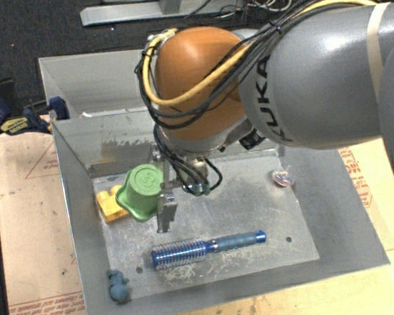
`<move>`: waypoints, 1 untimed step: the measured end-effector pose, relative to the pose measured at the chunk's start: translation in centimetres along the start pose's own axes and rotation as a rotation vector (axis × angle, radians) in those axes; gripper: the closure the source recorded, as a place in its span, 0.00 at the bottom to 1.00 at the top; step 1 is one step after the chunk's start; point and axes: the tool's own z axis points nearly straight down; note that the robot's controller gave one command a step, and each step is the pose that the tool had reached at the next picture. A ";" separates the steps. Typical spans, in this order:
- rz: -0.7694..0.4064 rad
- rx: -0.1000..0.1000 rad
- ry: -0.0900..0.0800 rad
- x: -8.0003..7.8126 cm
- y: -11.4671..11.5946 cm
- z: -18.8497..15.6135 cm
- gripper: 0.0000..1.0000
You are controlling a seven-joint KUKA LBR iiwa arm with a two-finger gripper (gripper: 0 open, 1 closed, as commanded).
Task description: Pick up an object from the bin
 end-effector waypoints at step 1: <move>-0.129 -0.003 -0.016 0.6 -8.2 15.4 0.00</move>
Offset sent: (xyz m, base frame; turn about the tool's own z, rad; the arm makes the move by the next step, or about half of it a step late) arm -0.0094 -0.0896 -0.1673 -0.1275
